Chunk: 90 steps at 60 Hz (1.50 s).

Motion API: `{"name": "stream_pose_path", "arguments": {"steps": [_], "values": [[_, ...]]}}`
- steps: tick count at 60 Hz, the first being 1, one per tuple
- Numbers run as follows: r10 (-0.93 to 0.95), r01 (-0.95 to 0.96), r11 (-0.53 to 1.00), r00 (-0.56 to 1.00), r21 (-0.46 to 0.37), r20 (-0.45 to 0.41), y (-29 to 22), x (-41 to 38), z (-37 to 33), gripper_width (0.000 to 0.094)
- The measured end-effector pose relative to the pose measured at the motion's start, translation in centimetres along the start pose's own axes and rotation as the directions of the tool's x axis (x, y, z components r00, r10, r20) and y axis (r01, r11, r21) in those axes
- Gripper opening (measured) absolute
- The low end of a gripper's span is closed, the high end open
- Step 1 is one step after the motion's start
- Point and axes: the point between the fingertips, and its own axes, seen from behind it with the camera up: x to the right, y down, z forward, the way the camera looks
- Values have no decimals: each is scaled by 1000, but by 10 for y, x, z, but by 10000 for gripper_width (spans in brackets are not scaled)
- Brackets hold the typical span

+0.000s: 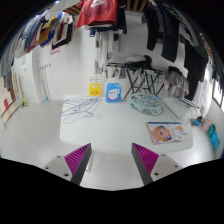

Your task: Fold towel

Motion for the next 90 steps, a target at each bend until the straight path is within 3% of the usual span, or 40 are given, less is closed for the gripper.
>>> {"name": "stream_pose_path", "arguments": {"steps": [18, 25, 47, 68, 72, 75, 76, 79, 81, 90], "values": [[60, -60, 998, 984, 1, -168, 0, 133, 47, 854], [69, -71, 998, 978, -1, -198, 1, 177, 65, 861], [56, -59, 998, 988, -20, -145, 17, 249, 183, 857], [-14, 4, 995, 995, -104, -99, 49, 264, 312, 827], [10, -17, 996, 997, -85, -74, 44, 261, 322, 736], [35, -42, 994, 996, -97, -76, 44, 263, 325, 586], [35, -44, 994, 995, -102, -92, 44, 267, 325, 507], [9, -30, 994, 982, -110, -188, 43, 292, 325, 30], [26, -53, 992, 974, -116, -227, 45, 297, 324, 30], [77, -111, 982, 975, -155, -207, 36, 287, 323, 12]]}}
